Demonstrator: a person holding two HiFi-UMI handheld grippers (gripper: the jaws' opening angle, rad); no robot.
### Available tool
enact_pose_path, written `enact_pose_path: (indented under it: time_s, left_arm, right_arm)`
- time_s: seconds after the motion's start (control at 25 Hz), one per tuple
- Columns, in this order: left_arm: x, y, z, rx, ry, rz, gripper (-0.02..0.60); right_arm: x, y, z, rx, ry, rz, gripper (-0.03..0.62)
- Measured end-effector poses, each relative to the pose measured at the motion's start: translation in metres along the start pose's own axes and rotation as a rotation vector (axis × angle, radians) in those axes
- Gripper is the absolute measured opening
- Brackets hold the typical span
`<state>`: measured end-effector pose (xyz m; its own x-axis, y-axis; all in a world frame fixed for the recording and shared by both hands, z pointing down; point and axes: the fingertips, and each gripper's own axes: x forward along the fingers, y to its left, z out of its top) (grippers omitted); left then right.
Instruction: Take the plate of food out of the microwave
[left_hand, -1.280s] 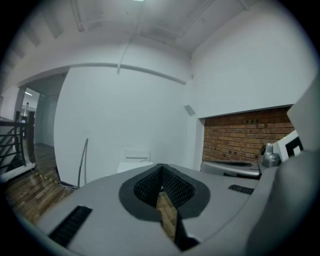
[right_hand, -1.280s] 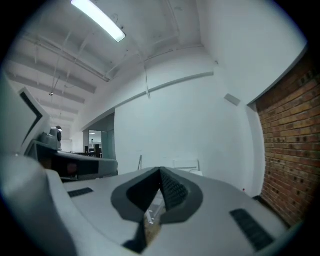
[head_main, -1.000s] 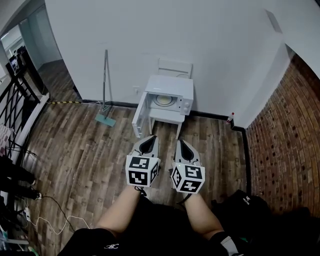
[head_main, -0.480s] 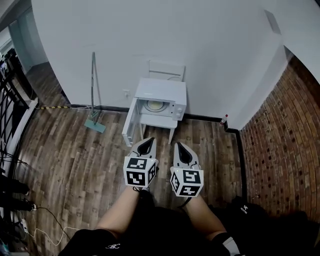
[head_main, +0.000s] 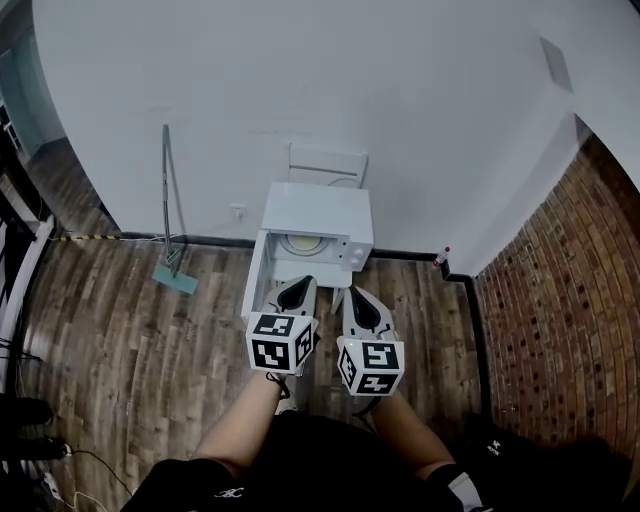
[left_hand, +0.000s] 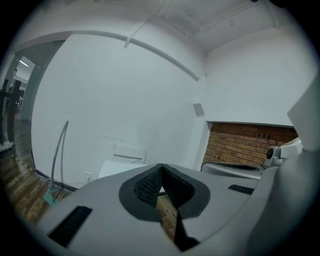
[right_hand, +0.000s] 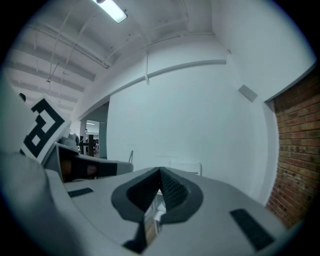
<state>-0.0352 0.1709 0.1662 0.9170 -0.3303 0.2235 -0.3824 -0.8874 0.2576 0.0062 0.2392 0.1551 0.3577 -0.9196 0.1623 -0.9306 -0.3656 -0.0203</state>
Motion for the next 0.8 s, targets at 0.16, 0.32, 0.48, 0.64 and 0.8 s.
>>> enact_pose_path:
  time_s: [0.16,0.32,0.48,0.64,0.8]
  left_arm:
    - [0.030,0.029,0.007,-0.001,0.018,-0.019,-0.002]
    - [0.052,0.057,0.014,0.016,0.032,-0.036,-0.002]
    - [0.074,0.075,0.019,0.032,0.050,-0.054,-0.001]
    - [0.095,0.084,0.019,0.033,0.073,-0.079,-0.002]
    - [0.112,0.087,0.013,0.039,0.096,-0.088,-0.001]
  right_arm:
    - [0.043,-0.005,0.002,0.009,0.012,-0.025,0.008]
    - [0.079,-0.006,0.001,0.027,0.011,-0.053,0.008]
    - [0.105,-0.011,0.002,0.040,0.006,-0.082,0.008]
    - [0.121,-0.019,-0.002,0.051,0.003,-0.106,0.008]
    - [0.138,-0.032,-0.009,0.070,0.020,-0.123,0.008]
